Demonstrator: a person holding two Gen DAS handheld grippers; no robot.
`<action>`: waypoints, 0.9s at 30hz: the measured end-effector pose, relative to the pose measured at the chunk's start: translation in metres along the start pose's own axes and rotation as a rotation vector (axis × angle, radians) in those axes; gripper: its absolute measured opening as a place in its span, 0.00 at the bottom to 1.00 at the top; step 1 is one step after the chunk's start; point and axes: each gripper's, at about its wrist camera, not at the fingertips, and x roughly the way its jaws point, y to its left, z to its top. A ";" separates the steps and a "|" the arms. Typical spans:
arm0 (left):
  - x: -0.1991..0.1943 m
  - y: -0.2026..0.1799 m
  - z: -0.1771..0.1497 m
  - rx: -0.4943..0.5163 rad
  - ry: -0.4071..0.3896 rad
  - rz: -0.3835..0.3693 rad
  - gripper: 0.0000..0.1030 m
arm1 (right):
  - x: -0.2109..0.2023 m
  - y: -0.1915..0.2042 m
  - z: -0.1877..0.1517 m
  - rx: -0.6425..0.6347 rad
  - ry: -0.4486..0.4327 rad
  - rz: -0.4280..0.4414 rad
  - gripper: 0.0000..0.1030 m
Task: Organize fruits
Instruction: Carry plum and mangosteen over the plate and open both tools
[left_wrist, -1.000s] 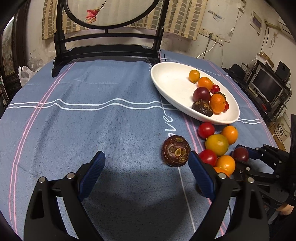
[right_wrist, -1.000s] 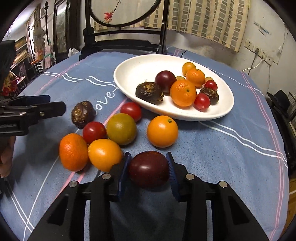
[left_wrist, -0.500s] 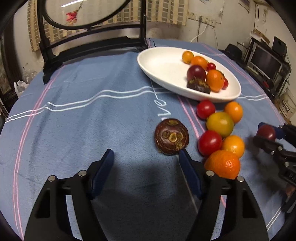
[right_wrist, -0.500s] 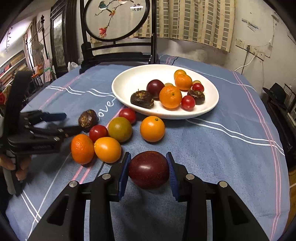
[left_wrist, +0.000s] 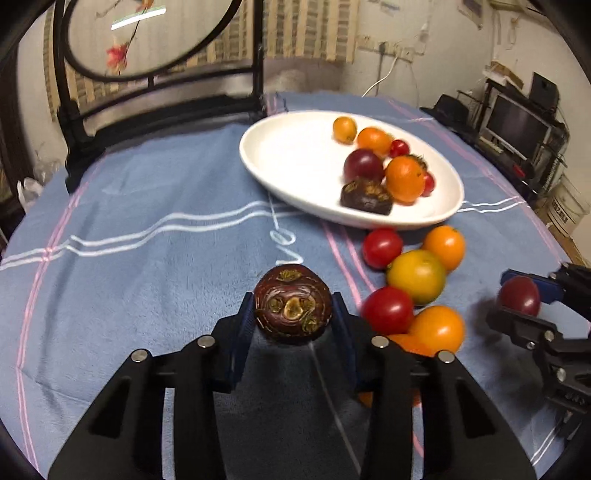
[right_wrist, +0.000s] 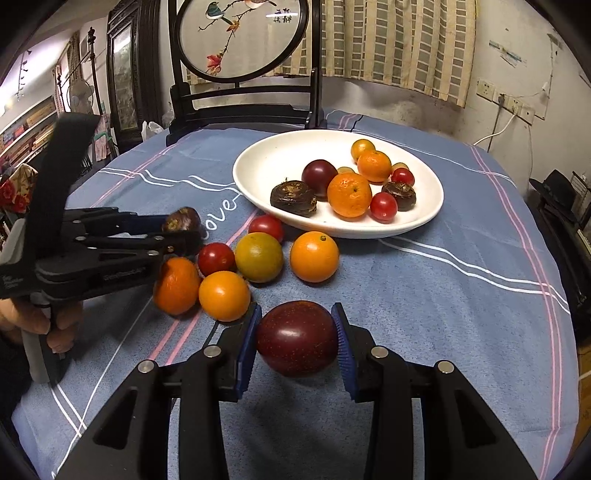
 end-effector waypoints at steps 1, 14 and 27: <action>-0.005 0.000 0.001 -0.004 -0.006 -0.008 0.39 | -0.001 0.000 0.000 0.001 -0.004 0.000 0.38; -0.042 0.004 0.052 -0.054 -0.076 -0.074 0.39 | -0.029 -0.014 0.041 0.060 -0.136 -0.035 0.38; 0.035 -0.008 0.118 -0.095 -0.025 -0.049 0.39 | 0.043 -0.053 0.074 0.175 -0.085 -0.061 0.38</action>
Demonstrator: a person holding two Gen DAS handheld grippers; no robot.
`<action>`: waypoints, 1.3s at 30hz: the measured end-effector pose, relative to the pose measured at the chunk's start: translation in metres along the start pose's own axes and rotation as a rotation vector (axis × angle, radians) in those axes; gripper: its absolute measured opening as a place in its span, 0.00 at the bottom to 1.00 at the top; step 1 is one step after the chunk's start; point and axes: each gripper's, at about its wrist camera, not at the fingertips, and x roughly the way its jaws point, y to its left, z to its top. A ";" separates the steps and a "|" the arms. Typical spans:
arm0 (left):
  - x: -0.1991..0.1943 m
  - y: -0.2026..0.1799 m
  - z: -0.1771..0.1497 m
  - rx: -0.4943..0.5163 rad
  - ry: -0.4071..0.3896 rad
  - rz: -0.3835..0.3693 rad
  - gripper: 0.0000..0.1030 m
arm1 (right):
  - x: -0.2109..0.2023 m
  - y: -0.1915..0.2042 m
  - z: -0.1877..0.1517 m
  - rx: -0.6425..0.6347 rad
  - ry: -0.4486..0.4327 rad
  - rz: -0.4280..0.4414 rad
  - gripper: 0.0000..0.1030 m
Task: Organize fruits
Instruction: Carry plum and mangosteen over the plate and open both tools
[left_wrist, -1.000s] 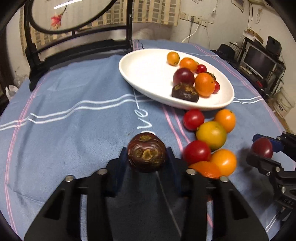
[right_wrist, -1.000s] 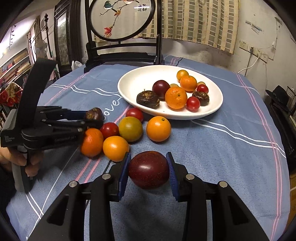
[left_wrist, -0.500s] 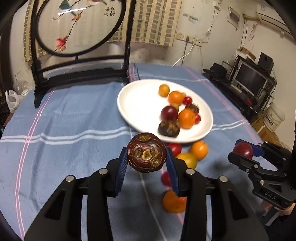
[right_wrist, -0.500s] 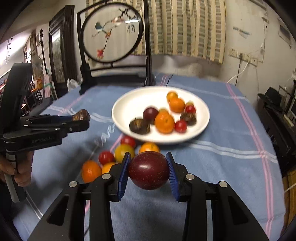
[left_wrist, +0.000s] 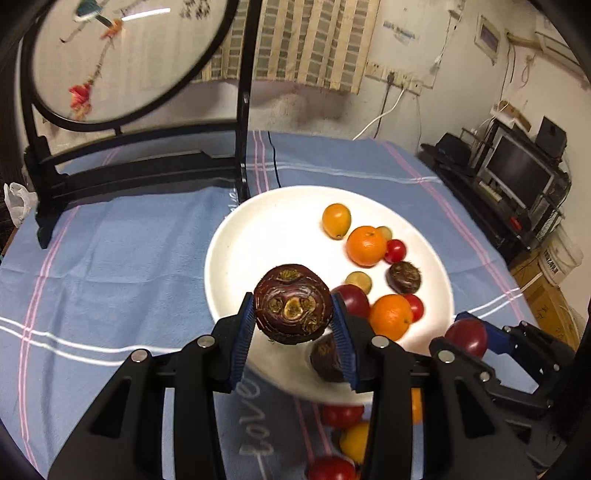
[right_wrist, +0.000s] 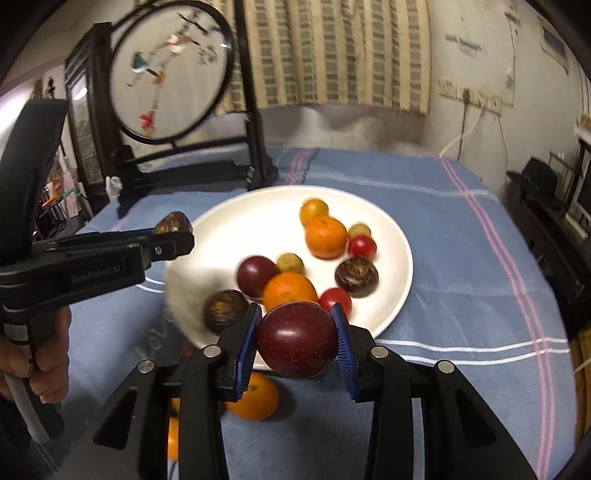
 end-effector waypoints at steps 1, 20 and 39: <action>0.005 -0.001 0.000 0.002 0.006 0.003 0.39 | 0.004 -0.001 -0.001 0.005 0.008 -0.001 0.38; -0.026 0.011 -0.052 -0.078 0.012 -0.012 0.66 | -0.016 -0.004 -0.019 0.003 0.003 0.026 0.51; -0.058 -0.012 -0.144 0.002 0.121 -0.112 0.66 | -0.051 -0.003 -0.065 0.026 0.010 0.027 0.53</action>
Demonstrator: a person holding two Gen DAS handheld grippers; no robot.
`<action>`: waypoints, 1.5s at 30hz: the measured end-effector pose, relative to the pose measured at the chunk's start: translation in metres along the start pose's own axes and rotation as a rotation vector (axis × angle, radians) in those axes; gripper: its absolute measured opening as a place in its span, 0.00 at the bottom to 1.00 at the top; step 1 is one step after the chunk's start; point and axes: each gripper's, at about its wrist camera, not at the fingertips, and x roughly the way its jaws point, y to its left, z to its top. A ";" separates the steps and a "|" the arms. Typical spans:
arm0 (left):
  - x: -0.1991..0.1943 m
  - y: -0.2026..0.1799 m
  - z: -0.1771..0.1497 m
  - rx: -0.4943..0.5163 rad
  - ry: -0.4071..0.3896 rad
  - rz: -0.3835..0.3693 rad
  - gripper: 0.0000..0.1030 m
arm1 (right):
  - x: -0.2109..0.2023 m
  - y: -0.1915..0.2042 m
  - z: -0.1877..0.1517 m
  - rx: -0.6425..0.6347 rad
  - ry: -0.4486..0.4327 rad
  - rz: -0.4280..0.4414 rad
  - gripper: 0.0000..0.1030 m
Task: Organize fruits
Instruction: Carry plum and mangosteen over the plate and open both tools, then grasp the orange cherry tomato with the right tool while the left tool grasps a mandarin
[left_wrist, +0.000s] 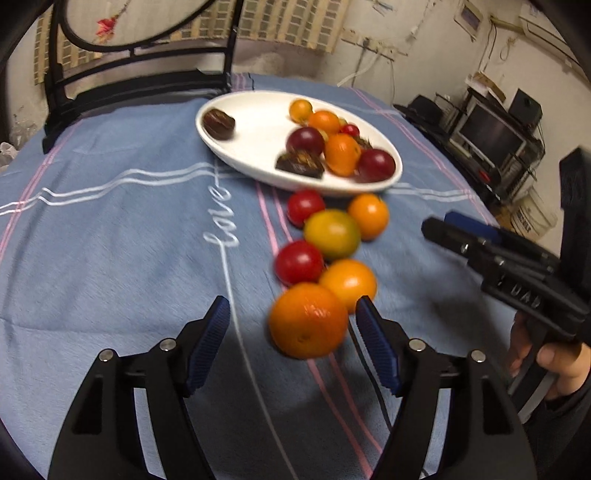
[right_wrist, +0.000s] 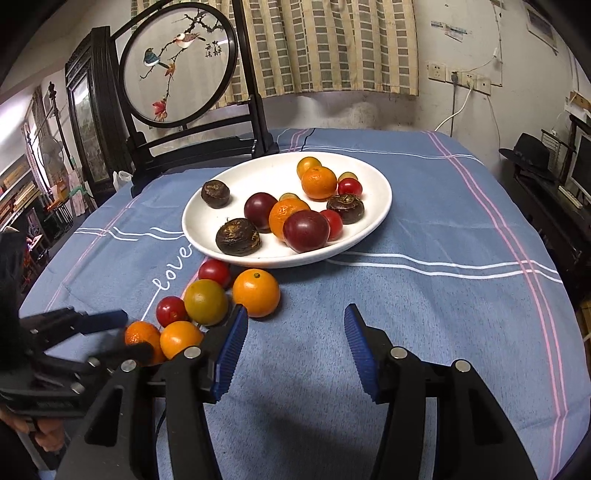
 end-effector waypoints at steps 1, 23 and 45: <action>0.004 -0.001 -0.001 0.004 0.007 -0.003 0.65 | 0.000 0.001 -0.001 -0.001 0.001 0.001 0.53; -0.026 0.038 0.015 -0.078 -0.089 0.008 0.42 | 0.018 0.087 -0.019 -0.330 0.137 0.066 0.53; -0.031 0.016 0.051 -0.018 -0.095 0.010 0.42 | -0.020 0.037 0.038 -0.187 -0.061 -0.007 0.37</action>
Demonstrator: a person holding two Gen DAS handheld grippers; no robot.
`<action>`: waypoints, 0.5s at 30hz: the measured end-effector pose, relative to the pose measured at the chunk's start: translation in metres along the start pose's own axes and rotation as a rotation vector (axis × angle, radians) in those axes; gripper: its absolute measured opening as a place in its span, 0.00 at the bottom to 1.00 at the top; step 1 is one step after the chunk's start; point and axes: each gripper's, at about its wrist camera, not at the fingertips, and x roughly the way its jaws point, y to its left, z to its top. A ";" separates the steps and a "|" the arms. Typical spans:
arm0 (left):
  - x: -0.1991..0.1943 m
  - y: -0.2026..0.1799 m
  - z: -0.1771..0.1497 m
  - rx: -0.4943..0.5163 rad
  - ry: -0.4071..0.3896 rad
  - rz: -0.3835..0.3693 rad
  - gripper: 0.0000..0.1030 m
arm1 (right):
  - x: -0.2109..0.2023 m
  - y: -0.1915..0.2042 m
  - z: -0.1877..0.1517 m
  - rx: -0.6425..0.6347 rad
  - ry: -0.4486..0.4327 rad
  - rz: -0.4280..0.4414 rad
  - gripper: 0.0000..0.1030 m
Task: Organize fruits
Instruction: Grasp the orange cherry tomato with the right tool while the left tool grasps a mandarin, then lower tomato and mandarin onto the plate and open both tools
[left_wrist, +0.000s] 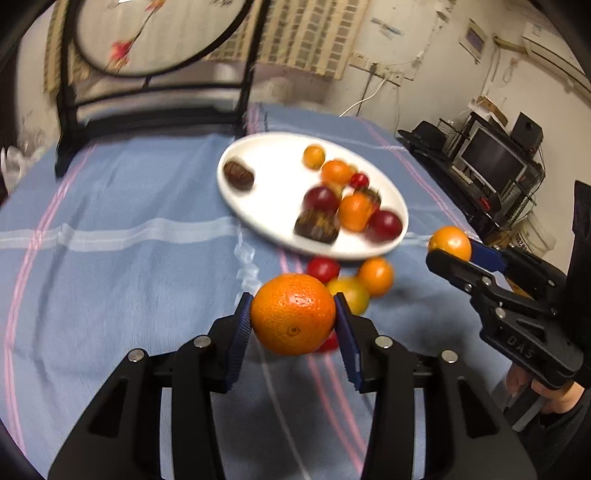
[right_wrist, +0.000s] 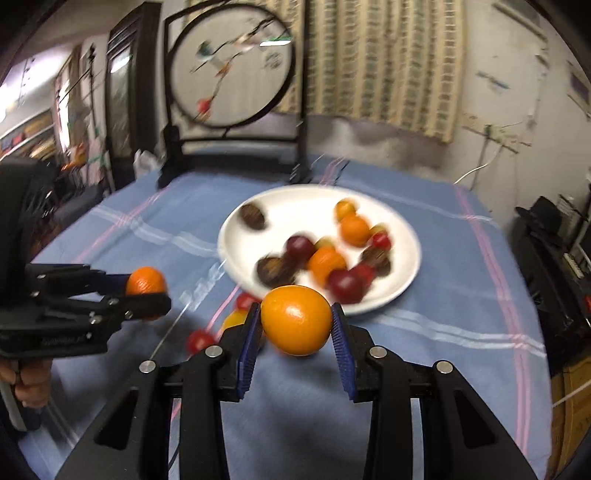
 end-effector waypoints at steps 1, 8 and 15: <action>0.001 -0.004 0.010 0.013 -0.015 0.007 0.42 | 0.001 -0.005 0.005 0.011 -0.012 -0.003 0.37; 0.043 -0.014 0.067 -0.007 -0.037 0.036 0.42 | 0.042 -0.024 0.032 0.055 -0.024 -0.034 0.37; 0.085 -0.006 0.079 -0.011 0.012 0.085 0.42 | 0.088 -0.043 0.044 0.130 0.025 -0.030 0.37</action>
